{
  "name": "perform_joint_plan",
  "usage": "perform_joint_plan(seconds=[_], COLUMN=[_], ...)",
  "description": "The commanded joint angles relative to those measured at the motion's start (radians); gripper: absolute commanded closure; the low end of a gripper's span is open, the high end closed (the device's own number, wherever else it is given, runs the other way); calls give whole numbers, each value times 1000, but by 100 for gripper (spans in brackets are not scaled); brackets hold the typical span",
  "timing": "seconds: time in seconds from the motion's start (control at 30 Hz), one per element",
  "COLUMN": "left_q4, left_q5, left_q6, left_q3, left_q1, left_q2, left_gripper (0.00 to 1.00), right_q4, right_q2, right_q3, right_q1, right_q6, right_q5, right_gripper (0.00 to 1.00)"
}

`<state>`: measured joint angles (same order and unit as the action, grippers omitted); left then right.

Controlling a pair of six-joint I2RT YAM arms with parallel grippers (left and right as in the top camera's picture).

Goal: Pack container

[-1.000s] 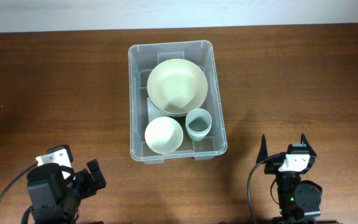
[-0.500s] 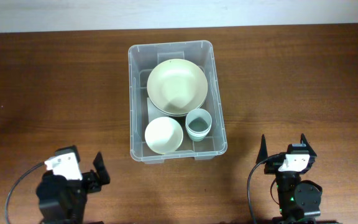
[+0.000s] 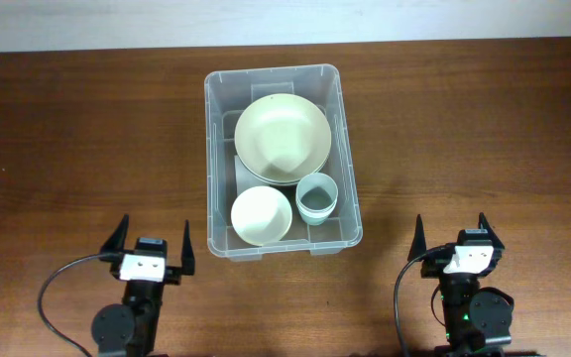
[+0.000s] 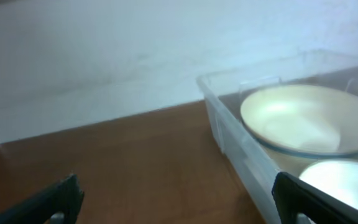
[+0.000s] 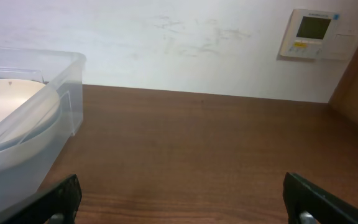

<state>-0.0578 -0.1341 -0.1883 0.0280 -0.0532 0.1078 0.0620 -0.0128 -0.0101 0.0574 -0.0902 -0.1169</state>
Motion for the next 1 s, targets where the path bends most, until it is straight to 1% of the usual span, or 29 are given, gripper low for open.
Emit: perform_joint_plan(seconds=[0.0,0.1,0.17,0.33,0.97], left_q4=[26,89,144,140,140], left_q5=[60,134,135,130,131], left_q6=[-46,-45,-37,-26,-26], left_q3=[-20,-20,-20,-20,-19], left_q1=[10,10,10,10,10], left_q2=[-23,-35,-53,-76,-74], left_gripper=[1,1,1,1,1], right_q4=[10,10,10,10,10], right_q2=[6,6,6,6,6], right_q3=[5,5,5,5,5], right_q1=[-7,-7,-7,-7,-7], right_q6=[-7,-7,-7,-7,-7], right_q5=[5,5,5,5,5], right_gripper=[1,1,1,1,1])
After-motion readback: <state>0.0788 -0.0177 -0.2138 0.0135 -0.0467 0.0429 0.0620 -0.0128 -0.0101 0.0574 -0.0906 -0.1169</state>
